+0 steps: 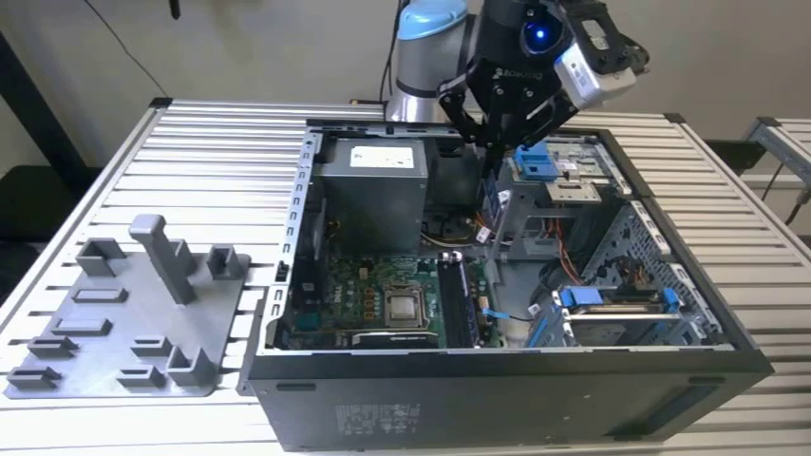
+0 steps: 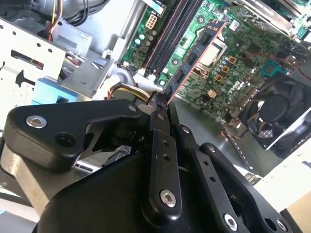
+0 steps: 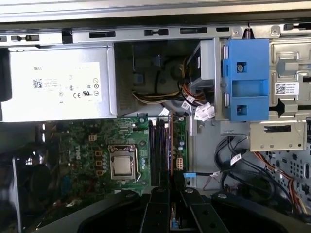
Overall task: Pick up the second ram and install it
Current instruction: 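Insert the second ram into the second slot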
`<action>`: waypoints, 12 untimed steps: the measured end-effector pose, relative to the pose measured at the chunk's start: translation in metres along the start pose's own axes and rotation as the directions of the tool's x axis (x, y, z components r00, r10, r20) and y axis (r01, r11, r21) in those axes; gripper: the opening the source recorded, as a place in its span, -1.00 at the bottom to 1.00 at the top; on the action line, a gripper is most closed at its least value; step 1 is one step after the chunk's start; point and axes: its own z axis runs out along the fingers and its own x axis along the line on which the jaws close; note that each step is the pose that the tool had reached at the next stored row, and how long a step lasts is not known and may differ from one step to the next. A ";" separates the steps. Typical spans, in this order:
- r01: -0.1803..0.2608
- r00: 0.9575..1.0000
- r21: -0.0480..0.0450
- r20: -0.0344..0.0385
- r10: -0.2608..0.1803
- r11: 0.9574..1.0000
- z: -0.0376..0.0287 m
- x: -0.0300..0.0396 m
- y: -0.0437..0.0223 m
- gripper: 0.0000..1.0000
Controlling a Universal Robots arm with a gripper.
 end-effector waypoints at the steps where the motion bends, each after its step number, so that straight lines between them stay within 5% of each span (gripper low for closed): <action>1: -0.003 1.000 0.000 0.000 0.003 1.000 0.0014 0.0003 0.0000 -0.72; 12: 0.004 1.000 0.008 0.001 -0.004 1.000 0.0187 0.0003 0.0001 -0.72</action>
